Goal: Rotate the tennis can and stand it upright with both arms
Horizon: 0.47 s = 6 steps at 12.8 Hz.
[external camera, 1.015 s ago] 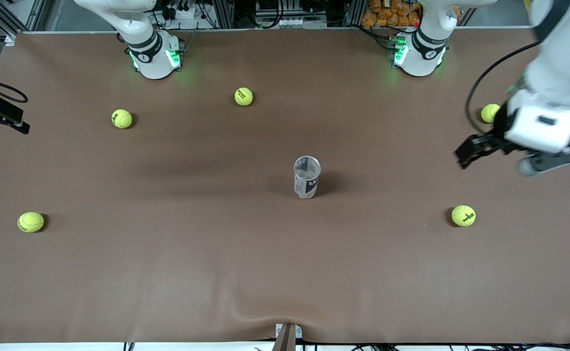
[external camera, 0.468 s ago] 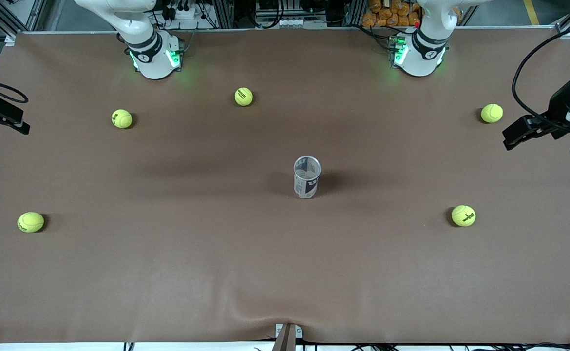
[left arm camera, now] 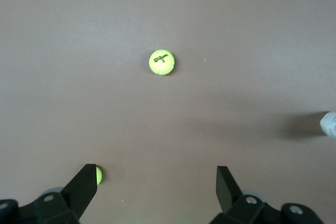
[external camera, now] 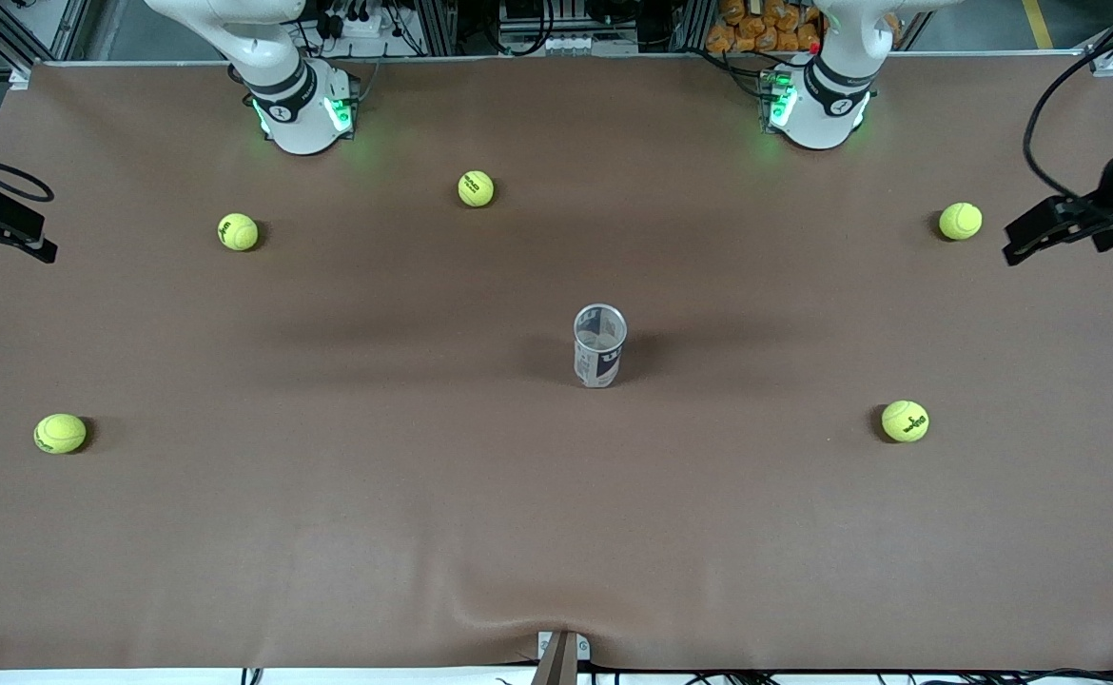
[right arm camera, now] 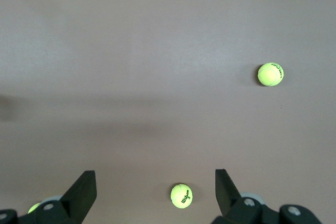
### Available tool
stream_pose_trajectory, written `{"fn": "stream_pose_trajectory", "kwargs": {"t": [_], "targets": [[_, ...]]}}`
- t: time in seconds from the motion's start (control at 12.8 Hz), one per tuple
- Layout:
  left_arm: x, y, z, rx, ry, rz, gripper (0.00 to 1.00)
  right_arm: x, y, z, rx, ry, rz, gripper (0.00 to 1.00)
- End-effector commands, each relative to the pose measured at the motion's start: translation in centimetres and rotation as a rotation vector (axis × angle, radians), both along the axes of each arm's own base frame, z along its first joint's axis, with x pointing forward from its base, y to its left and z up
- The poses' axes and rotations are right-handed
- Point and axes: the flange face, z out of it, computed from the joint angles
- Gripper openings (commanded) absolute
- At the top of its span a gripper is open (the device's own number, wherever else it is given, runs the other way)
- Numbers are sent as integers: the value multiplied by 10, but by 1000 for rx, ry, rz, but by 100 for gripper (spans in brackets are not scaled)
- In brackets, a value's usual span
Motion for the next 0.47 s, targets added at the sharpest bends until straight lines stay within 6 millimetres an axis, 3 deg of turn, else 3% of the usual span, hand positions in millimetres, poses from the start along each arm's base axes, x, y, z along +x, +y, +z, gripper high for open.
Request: {"fn": "stream_pose_trajectory", "kwargs": {"t": [0.0, 0.39], "targets": [[-18, 0, -1, -12, -3, -46, 100, -1, -6, 3, 14, -11, 5, 100], [-28, -7, 4, -12, 18, -62, 100, -2, -7, 4, 14, -11, 6, 100]]}}
